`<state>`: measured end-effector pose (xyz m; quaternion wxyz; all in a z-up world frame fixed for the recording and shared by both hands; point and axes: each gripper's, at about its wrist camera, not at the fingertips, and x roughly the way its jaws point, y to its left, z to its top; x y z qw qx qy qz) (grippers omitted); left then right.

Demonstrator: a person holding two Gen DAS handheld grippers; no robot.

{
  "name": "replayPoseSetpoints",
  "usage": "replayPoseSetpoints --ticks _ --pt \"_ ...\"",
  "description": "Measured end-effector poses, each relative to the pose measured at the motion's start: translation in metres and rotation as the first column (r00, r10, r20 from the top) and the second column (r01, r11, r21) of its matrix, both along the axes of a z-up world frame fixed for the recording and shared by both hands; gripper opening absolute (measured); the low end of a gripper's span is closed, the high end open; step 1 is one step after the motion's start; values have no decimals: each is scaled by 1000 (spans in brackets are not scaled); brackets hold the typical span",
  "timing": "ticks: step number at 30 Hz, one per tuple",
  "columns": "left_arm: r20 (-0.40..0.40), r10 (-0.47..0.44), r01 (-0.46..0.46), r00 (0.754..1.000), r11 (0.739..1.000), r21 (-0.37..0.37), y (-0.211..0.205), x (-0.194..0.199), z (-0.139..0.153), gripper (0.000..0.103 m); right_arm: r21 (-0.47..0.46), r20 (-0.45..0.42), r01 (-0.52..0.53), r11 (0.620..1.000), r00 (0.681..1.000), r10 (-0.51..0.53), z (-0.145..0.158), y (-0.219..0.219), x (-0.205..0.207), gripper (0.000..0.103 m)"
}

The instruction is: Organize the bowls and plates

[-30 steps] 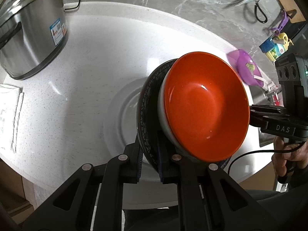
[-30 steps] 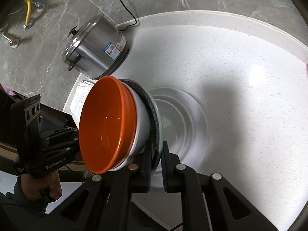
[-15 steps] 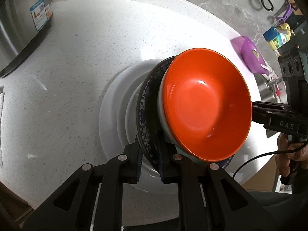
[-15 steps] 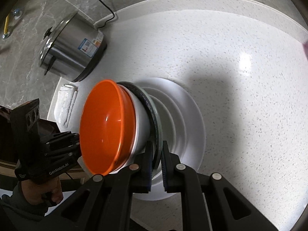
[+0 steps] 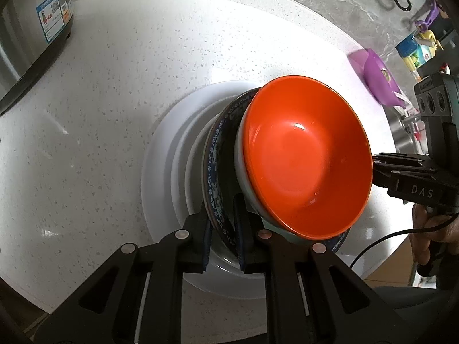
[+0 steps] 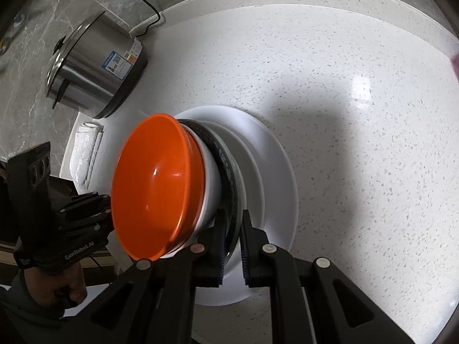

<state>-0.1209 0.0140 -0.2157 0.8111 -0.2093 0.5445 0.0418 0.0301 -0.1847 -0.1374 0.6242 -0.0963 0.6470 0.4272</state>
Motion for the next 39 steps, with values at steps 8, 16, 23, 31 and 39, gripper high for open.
replayPoseSetpoints --ticks 8,16,23,31,39 --pt "20 13 -13 1000 1000 24 -1 -7 7 16 -3 28 31 999 999 -31 1 -4 -3 19" --pt "118 41 -59 992 986 157 7 -38 48 69 20 96 145 989 985 -146 29 -35 -3 65" --pt "296 77 -163 952 947 276 2 -78 102 69 58 186 285 957 939 -290 69 -66 -32 85" --pt "300 131 -188 945 967 171 -35 -101 119 70 115 278 311 943 902 -331 109 -66 -63 87" --pt "189 113 -168 976 936 309 -94 -90 124 70 147 298 330 932 884 -360 121 -69 -72 90"
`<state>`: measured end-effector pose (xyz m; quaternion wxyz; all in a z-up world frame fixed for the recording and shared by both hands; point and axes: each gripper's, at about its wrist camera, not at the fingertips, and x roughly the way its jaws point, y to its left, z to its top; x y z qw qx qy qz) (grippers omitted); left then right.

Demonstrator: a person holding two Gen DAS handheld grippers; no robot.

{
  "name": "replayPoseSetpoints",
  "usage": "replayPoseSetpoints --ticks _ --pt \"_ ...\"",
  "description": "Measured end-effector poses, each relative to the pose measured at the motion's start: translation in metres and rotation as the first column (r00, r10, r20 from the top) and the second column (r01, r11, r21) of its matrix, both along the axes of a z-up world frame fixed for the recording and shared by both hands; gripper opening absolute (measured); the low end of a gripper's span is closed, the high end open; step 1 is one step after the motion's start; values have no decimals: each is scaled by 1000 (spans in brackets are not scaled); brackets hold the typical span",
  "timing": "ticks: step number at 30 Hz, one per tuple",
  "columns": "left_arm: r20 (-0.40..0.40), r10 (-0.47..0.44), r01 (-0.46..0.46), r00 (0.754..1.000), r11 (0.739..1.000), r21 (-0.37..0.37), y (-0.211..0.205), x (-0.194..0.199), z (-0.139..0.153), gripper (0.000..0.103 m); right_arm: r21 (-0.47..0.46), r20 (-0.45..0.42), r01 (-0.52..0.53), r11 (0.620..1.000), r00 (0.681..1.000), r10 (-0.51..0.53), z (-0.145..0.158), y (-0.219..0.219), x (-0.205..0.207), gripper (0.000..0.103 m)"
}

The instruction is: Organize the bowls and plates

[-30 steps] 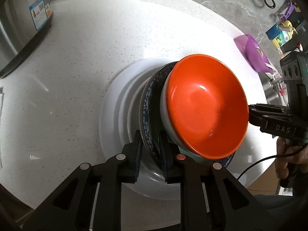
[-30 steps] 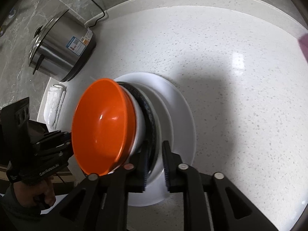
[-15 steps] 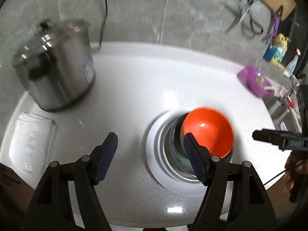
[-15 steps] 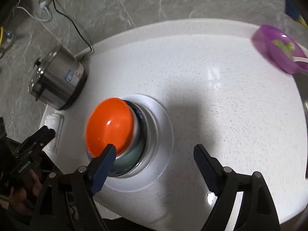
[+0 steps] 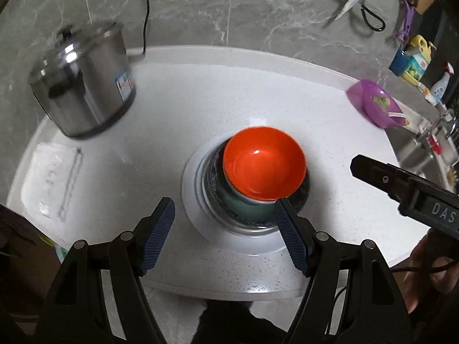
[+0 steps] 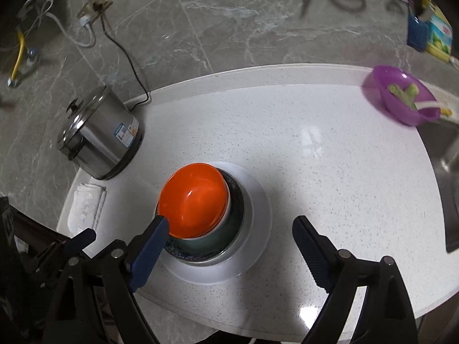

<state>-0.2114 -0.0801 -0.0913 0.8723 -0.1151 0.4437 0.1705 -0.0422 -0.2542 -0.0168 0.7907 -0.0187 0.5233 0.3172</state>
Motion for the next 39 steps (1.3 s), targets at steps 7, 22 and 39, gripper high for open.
replayPoseSetpoints --ticks 7,22,39 --pt "-22 48 -48 999 999 -6 -10 3 16 70 -67 66 39 997 997 -35 13 -18 -9 90" --pt "-62 -30 32 998 999 34 -3 -4 39 74 -151 122 166 974 981 -148 32 -1 -36 92" --pt "-42 -69 69 997 998 5 27 -6 48 74 -178 159 207 962 971 -180 37 22 -48 92"
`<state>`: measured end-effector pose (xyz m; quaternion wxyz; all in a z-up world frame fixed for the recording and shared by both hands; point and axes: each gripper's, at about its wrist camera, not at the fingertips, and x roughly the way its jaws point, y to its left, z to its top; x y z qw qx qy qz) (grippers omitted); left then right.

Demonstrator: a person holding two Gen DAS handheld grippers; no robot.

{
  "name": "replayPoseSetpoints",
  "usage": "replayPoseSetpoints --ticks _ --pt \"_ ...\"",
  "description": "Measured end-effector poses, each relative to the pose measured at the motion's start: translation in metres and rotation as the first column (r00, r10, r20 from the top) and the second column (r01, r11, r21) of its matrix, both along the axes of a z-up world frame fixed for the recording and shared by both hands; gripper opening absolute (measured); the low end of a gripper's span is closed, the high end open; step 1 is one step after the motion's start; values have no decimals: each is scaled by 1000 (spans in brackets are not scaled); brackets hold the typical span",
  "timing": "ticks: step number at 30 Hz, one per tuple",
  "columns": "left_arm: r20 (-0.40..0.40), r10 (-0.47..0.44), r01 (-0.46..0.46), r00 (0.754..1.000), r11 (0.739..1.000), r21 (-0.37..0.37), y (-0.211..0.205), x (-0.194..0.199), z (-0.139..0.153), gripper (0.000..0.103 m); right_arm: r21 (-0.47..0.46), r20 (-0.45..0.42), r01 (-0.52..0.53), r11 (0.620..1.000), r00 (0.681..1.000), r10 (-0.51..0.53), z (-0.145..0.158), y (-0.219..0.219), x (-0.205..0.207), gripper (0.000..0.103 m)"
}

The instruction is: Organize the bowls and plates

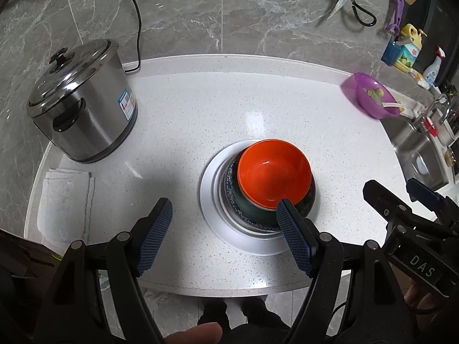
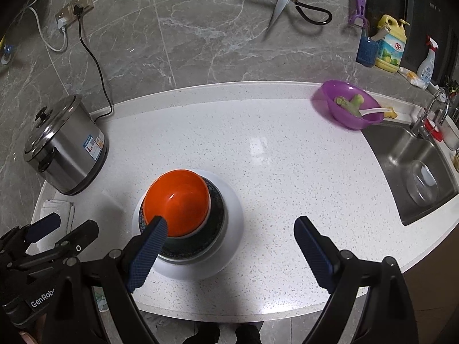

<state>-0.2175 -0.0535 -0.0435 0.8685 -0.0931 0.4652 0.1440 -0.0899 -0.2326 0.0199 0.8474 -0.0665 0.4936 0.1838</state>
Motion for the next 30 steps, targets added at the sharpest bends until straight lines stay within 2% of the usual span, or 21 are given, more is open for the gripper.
replayPoseSetpoints --ticks 30 --pt "10 2 -2 1000 1000 14 -12 -1 1 74 -4 10 -3 1000 1000 3 2 8 0 92"
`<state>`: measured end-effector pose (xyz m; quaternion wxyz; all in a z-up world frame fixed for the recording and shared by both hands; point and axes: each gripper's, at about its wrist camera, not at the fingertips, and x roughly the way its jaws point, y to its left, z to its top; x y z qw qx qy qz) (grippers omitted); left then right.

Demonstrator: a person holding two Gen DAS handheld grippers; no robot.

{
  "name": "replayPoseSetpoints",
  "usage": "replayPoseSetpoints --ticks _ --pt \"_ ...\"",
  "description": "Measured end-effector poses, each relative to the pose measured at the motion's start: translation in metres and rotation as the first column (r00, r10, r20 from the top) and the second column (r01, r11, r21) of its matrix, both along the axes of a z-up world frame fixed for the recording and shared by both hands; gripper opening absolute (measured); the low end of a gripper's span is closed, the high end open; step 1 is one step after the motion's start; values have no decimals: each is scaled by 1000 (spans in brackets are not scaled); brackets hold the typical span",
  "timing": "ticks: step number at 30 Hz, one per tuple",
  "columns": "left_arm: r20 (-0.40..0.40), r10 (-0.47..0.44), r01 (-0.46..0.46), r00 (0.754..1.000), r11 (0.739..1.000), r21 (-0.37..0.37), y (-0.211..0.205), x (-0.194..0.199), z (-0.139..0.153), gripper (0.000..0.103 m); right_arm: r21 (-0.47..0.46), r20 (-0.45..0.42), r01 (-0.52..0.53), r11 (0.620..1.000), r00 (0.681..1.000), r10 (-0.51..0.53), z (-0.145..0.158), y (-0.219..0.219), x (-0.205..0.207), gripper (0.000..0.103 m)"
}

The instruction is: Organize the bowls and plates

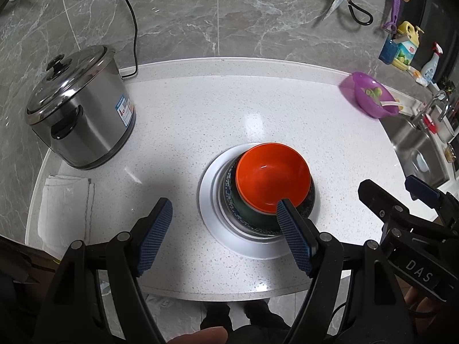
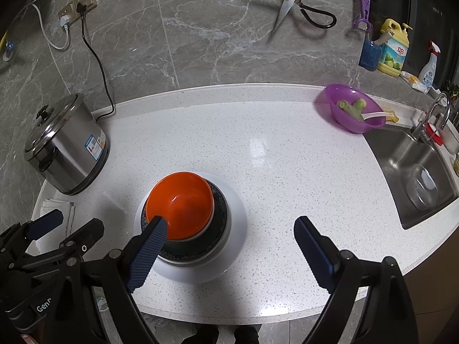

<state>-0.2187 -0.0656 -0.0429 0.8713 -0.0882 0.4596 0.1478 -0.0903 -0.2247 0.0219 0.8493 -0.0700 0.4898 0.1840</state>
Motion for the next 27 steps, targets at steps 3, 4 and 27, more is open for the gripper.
replayPoseSetpoints --ticks 3,4,27 --pt "-1 3 -3 1000 1000 5 0 1 -1 74 0 0 1 1000 1000 -1 0 0 0 92" --pt "-2 3 -3 1000 1000 5 0 1 -1 74 0 0 1 1000 1000 -1 0 0 0 92" --pt "-9 7 -7 1000 1000 6 -2 3 -2 74 -3 -5 -4 1000 1000 4 -1 1 1 92"
